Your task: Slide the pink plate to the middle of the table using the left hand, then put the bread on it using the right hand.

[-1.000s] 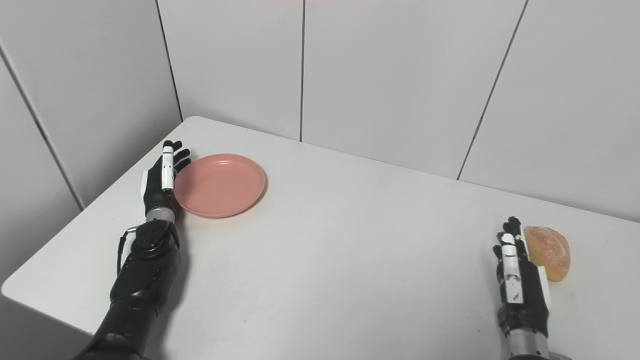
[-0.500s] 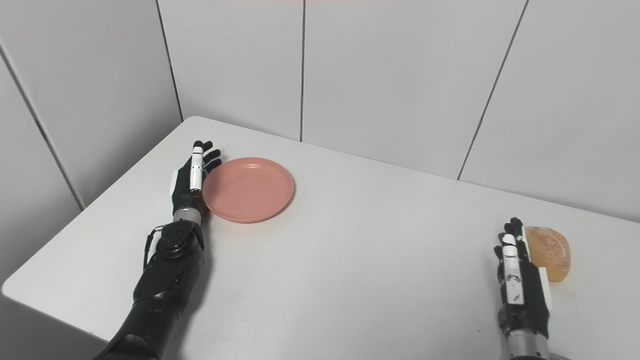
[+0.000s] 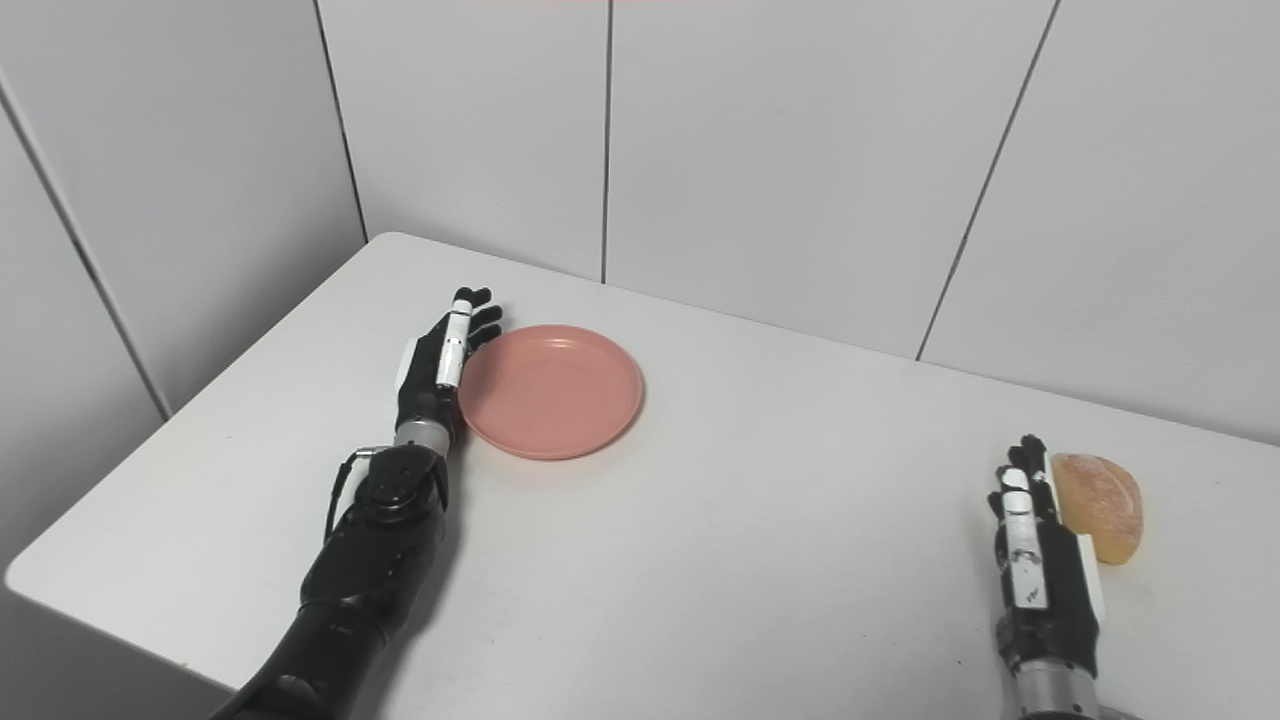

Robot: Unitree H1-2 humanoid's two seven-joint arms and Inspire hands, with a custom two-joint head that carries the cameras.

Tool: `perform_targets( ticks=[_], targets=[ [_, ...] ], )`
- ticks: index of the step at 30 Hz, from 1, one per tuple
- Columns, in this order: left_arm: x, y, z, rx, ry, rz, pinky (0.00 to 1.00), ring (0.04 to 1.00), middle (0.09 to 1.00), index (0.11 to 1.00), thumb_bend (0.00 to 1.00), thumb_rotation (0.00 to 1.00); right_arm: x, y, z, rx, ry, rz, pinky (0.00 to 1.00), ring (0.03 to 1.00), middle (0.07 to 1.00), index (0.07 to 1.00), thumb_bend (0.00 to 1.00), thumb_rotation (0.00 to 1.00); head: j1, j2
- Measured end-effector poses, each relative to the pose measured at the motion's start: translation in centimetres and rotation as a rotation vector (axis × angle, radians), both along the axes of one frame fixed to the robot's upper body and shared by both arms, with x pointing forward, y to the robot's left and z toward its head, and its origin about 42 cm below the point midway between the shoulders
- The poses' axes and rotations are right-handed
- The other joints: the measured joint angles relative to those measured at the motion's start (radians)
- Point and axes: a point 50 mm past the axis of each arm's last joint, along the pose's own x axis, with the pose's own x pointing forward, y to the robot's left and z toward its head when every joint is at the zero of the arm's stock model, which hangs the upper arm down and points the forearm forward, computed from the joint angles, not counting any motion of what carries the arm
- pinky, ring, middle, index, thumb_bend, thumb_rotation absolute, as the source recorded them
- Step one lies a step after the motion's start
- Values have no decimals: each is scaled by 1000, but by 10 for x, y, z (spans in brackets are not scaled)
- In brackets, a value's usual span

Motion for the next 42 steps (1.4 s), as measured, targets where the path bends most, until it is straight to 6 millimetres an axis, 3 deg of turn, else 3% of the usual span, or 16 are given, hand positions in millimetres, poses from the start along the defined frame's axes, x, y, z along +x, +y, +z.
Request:
perform_targets(
  ticks=[12,22,32,42],
  targets=[
    [5,-23,-1,4,13,-97,881,894,880,866,534,1000,5,4,-1,17,10,-6,1000,1000,994,979,635,867,-29,-3],
    [7,-46,-2,-37,20,-160,856,863,843,830,532,1000,5,8,-1,25,9,-20,1000,1000,985,965,591,856,-70,14],
    [7,-74,-4,-95,21,-269,875,872,862,851,504,1000,0,16,1,11,-3,-25,1000,999,985,966,565,871,-116,29],
    [-4,-101,-2,-132,35,-346,851,856,848,845,509,1000,-7,24,1,12,1,-13,1000,1000,996,979,568,909,-172,41]
  ],
)
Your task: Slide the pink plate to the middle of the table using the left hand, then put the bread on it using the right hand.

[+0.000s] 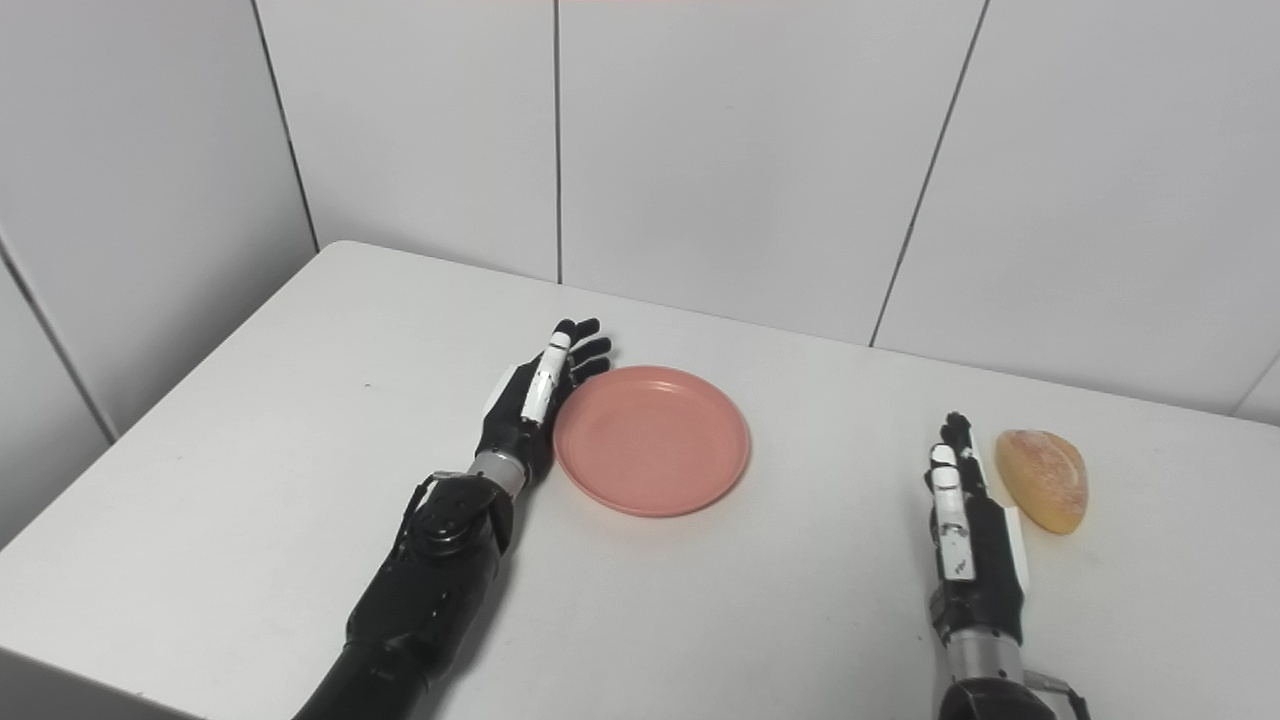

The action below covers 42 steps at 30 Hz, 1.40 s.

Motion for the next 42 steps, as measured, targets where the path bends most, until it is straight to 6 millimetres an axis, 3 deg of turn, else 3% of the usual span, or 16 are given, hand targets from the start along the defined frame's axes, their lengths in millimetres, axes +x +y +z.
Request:
perform_targets(
  ticks=[10,12,19,25,42],
  targets=[
    [-19,-28,-3,-40,-12,-107,894,898,886,880,522,1000,-4,14,1,38,3,-18,1000,993,985,973,599,846,-81,18],
    [-21,-30,-3,-43,-14,-114,903,902,890,884,528,1000,-4,16,1,40,8,-18,1000,993,987,977,600,853,-126,20],
    [-33,-33,-5,-52,-24,-124,953,917,906,901,540,1000,-5,22,2,9,7,-12,1000,1000,996,993,566,918,-173,34],
    [-39,-37,-6,-50,-31,-150,955,936,923,919,527,1000,-5,31,2,13,7,-9,1000,983,977,973,548,917,-242,38],
    [-46,-41,-8,-46,-39,-189,976,943,925,927,512,1000,-6,38,0,-15,13,-22,1000,979,985,971,569,935,-285,43]
  ],
)
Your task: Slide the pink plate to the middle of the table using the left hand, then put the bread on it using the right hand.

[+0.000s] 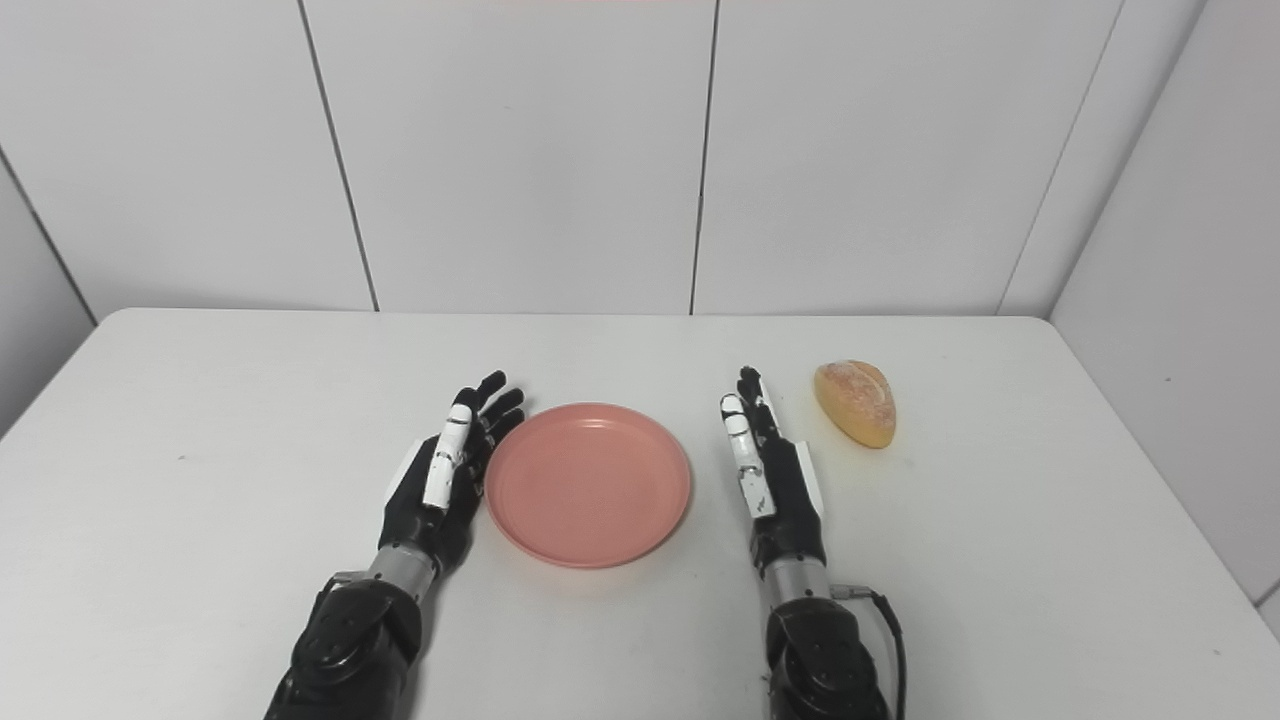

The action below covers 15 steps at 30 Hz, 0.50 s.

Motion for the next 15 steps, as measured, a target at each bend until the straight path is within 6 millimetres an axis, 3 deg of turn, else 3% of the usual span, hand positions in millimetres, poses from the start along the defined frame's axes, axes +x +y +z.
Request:
perform_targets(
  ticks=[15],
  targets=[
    [6,15,-7,76,-83,12,981,962,958,956,500,1000,0,0,1,6,-1,1,1000,980,983,975,565,917,6,0]
  ],
)
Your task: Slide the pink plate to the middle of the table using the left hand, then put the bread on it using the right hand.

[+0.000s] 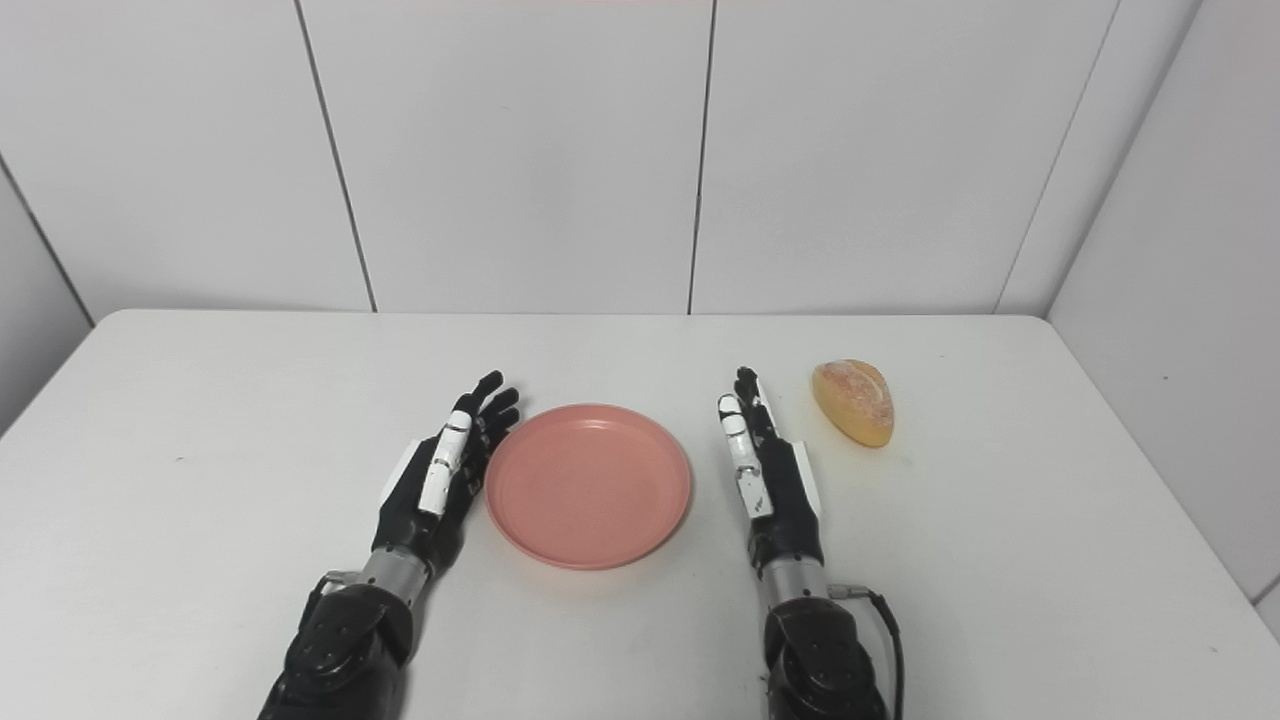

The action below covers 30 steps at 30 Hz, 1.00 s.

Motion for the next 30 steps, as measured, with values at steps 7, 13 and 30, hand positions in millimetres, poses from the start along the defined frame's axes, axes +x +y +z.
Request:
perform_targets(
  ticks=[7,13,30],
  targets=[
    [5,4,1,17,-45,36,1000,988,977,977,522,1000,1,-1,1,4,-2,-5,1000,996,980,973,623,874,0,-3],
    [9,10,3,2,-84,72,1000,983,969,963,519,1000,2,-1,2,-6,-5,-9,1000,997,985,972,652,878,-3,-5],
    [16,12,5,49,-140,151,995,990,974,968,493,1000,22,-34,26,-342,-214,-189,884,905,945,936,615,725,-32,-14]
  ],
)
